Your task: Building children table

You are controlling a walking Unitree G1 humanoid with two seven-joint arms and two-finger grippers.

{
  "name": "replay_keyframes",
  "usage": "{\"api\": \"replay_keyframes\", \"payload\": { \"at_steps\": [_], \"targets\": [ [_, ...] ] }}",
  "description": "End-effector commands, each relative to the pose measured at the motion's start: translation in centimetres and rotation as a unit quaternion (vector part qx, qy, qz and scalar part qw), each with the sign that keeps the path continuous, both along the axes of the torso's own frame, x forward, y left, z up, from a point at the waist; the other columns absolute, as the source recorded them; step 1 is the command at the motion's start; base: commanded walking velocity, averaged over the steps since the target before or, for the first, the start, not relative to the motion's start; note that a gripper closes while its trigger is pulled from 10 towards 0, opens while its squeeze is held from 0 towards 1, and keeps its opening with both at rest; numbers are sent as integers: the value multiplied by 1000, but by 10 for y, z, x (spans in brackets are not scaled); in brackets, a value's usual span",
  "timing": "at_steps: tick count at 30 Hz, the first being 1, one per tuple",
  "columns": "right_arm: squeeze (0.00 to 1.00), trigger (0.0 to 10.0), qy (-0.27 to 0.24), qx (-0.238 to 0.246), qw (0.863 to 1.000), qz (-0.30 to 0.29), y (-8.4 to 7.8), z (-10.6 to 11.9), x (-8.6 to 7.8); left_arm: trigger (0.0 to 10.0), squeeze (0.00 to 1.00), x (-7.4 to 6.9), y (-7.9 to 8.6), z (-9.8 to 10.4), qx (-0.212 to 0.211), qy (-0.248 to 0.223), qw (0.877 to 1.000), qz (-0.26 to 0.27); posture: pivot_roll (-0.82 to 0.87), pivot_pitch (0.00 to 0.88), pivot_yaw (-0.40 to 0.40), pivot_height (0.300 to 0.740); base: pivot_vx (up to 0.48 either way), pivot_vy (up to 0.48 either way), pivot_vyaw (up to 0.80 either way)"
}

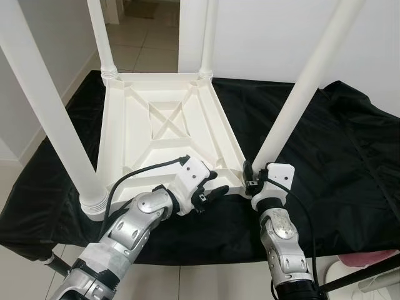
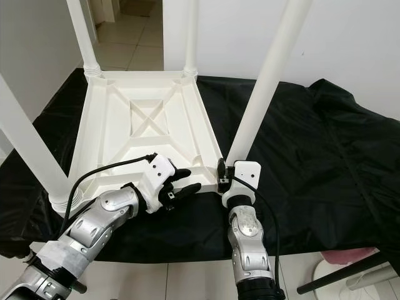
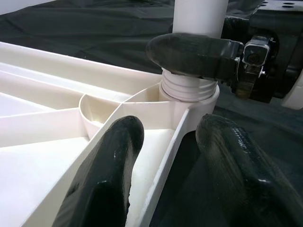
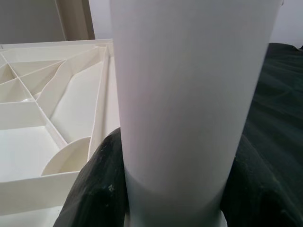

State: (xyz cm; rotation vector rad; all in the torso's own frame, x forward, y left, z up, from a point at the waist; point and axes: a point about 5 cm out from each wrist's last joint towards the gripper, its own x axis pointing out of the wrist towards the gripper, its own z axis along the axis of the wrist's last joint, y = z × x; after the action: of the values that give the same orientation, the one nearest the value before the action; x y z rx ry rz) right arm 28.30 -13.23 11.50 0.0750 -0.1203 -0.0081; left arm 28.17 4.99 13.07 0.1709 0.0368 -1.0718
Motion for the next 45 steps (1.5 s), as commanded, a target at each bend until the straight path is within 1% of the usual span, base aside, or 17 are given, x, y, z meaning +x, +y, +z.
{"api": "replay_keyframes", "payload": {
  "at_steps": [1, 4, 5, 6, 7, 12, 16, 17, 18, 19, 23, 26, 27, 30, 31, 38, 45],
  "targets": [
    [0, 10000, 37, -1, 999, -3, 0, -14, -4, 10000, 0, -5, -1, -3, 11, 7, 999, -34, 6, 0, -63, 740, 0, 0, 0],
    [0, 10000, 34, -33, 999, 9, 3, -13, -4, 10000, 0, -5, 0, -2, 11, 6, 999, -32, 8, 0, -66, 740, 0, 0, 0],
    [647, 10000, 33, -31, 999, 11, 3, -13, -4, 10000, 0, -4, 0, -2, 11, 5, 999, -31, 9, 0, -68, 740, 0, 0, 0],
    [647, 10000, 33, -31, 999, 11, 3, -13, -4, 10000, 0, -4, 0, -2, 11, 5, 999, -31, 9, 0, -68, 740, 0, 0, 0],
    [1000, 10000, 27, -25, 999, 17, 1, -12, -4, 10000, 0, -4, -1, -2, 10, 4, 1000, -29, 9, 0, -69, 740, 0, 0, 0],
    [1000, 10000, 12, -33, 999, 29, -13, -7, -2, 10000, 0, -5, -1, -2, 8, 3, 1000, -28, 9, 0, -70, 740, 0, 0, 0],
    [1000, 10000, 7, -43, 997, 64, -27, -2, 1, 10000, 0, -4, 0, -1, 6, 7, 1000, -25, 5, 0, -70, 740, 0, 0, 0],
    [525, 10000, 4, -45, 997, 70, -31, 0, 3, 10000, 0, -3, 0, 0, 6, 6, 1000, -25, 0, 0, -67, 740, 0, 0, 0],
    [525, 10000, 4, -45, 997, 70, -31, 0, 3, 10000, 0, -3, 0, 0, 6, 6, 1000, -25, 0, 0, -67, 740, 0, 0, 0],
    [0, 10000, 2, -50, 996, 80, -34, 2, 5, 10000, 0, -2, 0, 0, 6, 5, 1000, -24, 0, 0, -67, 740, 0, 0, 0],
    [0, 10000, -5, -71, 984, 161, -40, 7, 8, 10000, 0, 1, -1, 2, 6, 3, 1000, -23, 0, 0, -64, 740, 0, 0, 0],
    [0, 10000, 15, -95, 966, 238, -46, 2, 9, 10000, 0, 3, 0, 3, 7, -1, 1000, -24, -5, 0, -53, 740, 0, 0, 0],
    [0, 10000, 21, -105, 961, 255, -48, 0, 9, 10000, 0, 3, 0, 3, 7, -1, 1000, -25, -5, 0, -53, 740, 0, 0, 0],
    [0, 10000, 24, -110, 958, 262, -49, -1, 9, 10000, 0, 3, 0, 4, 7, -1, 1000, -25, -5, 0, -53, 740, 0, 0, 0],
    [0, 10000, 36, -119, 946, 299, -51, -3, 12, 10000, 0, 3, -1, 4, 8, -2, 1000, -29, -7, 0, -46, 740, 0, 0, 0],
    [0, 10000, 41, -123, 935, 329, -51, -2, 18, 10000, 0, 5, -1, 5, 11, -3, 999, -31, -3, 0, -46, 740, 0, 0, 0],
    [0, 10000, 38, -130, 927, 350, -46, 2, 35, 10000, 0, 5, -1, 6, 10, -6, 999, -33, 4, 0, -43, 740, 0, 0, 0]
  ]
}}
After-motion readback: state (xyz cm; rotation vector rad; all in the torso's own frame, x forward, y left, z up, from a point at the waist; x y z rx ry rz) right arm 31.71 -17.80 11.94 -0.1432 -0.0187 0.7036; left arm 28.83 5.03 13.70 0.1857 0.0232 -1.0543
